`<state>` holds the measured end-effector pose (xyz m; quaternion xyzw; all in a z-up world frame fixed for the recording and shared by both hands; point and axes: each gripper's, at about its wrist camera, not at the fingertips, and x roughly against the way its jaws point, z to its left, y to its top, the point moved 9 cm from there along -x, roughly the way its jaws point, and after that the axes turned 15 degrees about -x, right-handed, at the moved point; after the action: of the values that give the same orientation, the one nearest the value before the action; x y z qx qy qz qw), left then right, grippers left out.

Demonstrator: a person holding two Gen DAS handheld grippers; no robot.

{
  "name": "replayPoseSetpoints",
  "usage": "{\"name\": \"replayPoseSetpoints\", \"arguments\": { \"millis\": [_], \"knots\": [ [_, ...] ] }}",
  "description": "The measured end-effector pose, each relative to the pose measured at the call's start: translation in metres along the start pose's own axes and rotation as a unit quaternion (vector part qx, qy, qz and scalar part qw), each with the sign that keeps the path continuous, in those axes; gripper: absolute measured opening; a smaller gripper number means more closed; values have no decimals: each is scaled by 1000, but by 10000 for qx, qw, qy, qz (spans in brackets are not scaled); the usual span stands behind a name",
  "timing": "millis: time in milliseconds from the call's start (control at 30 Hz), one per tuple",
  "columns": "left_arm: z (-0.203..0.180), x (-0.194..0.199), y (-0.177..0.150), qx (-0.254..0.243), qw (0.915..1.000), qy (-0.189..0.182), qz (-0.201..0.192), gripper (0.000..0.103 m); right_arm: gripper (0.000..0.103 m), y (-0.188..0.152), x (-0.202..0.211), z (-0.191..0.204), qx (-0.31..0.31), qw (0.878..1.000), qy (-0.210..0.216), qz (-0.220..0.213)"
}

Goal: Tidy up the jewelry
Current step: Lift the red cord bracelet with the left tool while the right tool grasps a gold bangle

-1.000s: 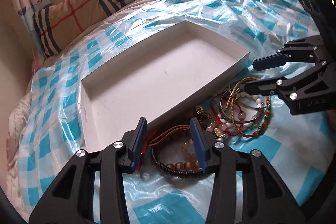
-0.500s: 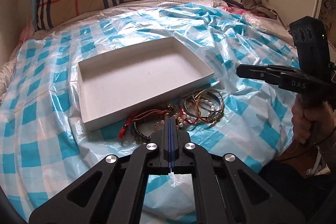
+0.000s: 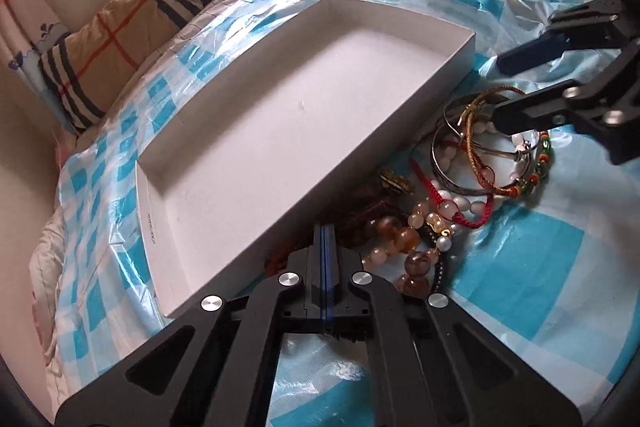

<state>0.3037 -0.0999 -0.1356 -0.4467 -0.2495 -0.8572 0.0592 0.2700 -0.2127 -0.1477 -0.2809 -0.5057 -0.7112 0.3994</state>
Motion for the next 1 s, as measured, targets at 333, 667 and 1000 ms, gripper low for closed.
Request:
{"name": "replayPoseSetpoints", "arguments": {
  "millis": [333,667,1000],
  "knots": [
    [32,96,-19,1677,9756,-956,-1049,0,5,-2,61,4,-418,9945,765,-573],
    [9,57,4,-39,9982,-104,-595,48,5,2,75,17,-414,9920,1020,-614],
    [0,15,16,-541,9980,-168,-288,0,50,-8,4,-9,-359,9989,291,79]
  ]
}}
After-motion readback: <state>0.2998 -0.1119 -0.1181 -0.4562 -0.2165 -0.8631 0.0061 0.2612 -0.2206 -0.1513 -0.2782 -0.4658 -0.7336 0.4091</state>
